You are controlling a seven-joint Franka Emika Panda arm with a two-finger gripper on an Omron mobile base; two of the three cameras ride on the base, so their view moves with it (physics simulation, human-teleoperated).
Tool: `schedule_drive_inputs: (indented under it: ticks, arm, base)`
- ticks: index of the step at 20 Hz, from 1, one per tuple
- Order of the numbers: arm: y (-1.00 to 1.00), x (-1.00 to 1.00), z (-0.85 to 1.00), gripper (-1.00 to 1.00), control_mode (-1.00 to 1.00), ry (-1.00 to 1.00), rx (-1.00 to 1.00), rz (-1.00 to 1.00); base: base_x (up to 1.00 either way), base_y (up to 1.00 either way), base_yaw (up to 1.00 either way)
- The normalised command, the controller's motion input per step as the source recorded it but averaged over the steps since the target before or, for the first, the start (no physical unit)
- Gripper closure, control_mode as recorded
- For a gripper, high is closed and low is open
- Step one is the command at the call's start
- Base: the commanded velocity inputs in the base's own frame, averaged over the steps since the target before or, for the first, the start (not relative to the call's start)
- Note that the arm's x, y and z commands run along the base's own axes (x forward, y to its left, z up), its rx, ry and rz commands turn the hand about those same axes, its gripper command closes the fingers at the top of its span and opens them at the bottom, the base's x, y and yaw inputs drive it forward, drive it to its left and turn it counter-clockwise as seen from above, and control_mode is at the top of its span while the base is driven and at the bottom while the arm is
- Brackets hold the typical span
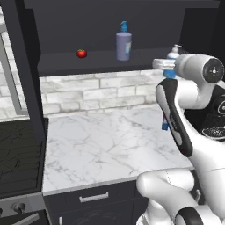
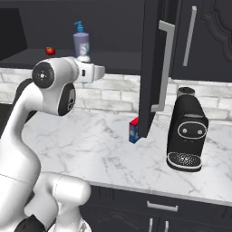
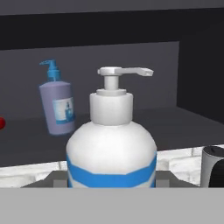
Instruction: Pick the soap dispenser and soap dispenser from the cabinet and place them on the counter.
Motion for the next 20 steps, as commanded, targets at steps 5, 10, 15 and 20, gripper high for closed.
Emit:
schedule_drive_inputs:
  ticks: [5,10,15,20]
  arm:
    - [0.06,-0.52,-0.07,1.0,-1.0,-0.01,0.0,0.0]
    - [0.0,-0.2,-0.09,1.0,-1.0,-0.02,-0.01,0.01]
    - [-0.05,-0.16,-0.3,1.0,-1.0,-0.03,0.0,0.02]
    - [-0.09,-0.12,-0.45,1.0,-1.0,-0.05,0.0,0.02]
  base:
    - [0.0,0.0,0.0]
    - [0.0,0.0,0.0]
    - [0.0,0.0,0.0]
    - [0.0,0.0,0.0]
